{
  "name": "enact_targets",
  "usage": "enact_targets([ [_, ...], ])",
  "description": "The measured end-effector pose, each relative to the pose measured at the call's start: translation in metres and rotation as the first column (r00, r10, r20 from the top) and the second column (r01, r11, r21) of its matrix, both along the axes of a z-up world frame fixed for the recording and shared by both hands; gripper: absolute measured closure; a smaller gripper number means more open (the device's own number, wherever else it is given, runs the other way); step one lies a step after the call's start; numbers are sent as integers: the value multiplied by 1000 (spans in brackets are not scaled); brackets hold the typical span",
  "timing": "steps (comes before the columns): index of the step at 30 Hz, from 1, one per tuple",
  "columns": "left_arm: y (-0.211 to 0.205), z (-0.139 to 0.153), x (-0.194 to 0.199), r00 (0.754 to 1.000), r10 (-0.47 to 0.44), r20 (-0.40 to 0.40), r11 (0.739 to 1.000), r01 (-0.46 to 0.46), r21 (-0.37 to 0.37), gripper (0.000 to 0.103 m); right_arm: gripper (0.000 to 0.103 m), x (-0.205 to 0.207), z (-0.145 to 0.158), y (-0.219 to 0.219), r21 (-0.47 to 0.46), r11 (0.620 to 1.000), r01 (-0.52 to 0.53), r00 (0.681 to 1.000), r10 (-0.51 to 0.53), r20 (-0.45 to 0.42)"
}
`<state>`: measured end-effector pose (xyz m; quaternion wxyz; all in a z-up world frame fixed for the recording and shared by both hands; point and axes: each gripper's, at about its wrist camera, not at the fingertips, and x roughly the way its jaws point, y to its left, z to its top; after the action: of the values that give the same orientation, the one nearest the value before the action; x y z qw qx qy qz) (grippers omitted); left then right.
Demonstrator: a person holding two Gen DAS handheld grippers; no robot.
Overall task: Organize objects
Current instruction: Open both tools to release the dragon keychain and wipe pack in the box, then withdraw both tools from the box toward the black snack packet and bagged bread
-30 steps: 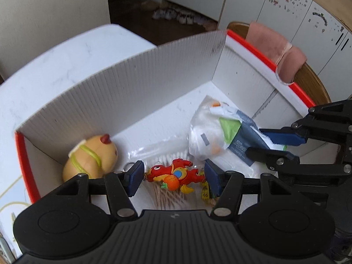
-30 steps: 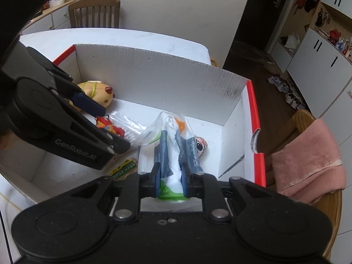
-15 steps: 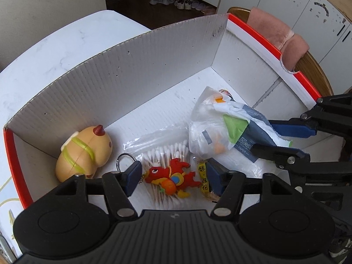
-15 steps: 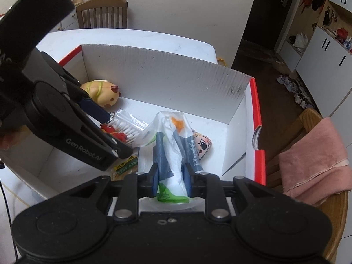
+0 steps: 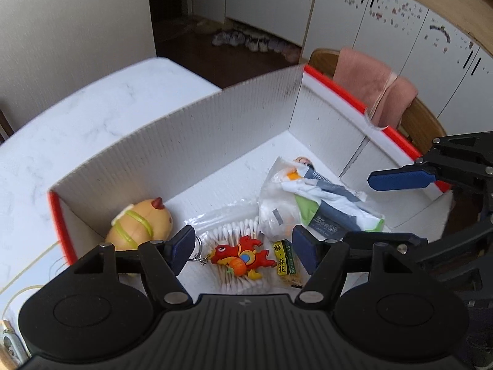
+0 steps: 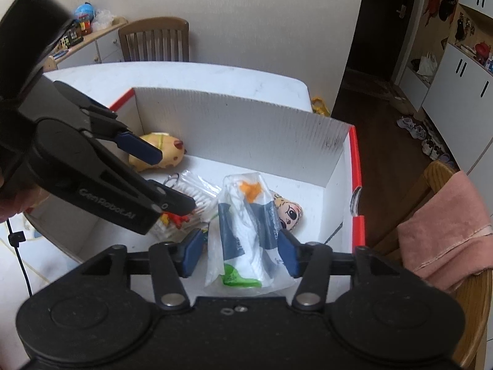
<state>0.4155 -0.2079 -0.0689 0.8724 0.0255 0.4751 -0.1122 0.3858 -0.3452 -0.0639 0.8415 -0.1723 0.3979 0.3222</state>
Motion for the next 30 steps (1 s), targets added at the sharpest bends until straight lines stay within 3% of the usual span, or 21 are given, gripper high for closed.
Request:
enact_targets([
  [15,39,43,-78,987,51,155,995,-37,-94,34,29,-39,43,9,103,994,40,998,-43,34],
  [18,54,50,-97,982,63,175,993,-44,-113,28,21,-52,50,20,124,991,46,998,-51,38],
  [27,115,65,-160,964,140,226,984,-110,-143,21,3,-92,60,74,157,987,41,998,-49,44],
  [30,140,67,-180,955,176,237,980,-147,-137,21,2,-106,60,95,172,984,35,998,-42,36],
])
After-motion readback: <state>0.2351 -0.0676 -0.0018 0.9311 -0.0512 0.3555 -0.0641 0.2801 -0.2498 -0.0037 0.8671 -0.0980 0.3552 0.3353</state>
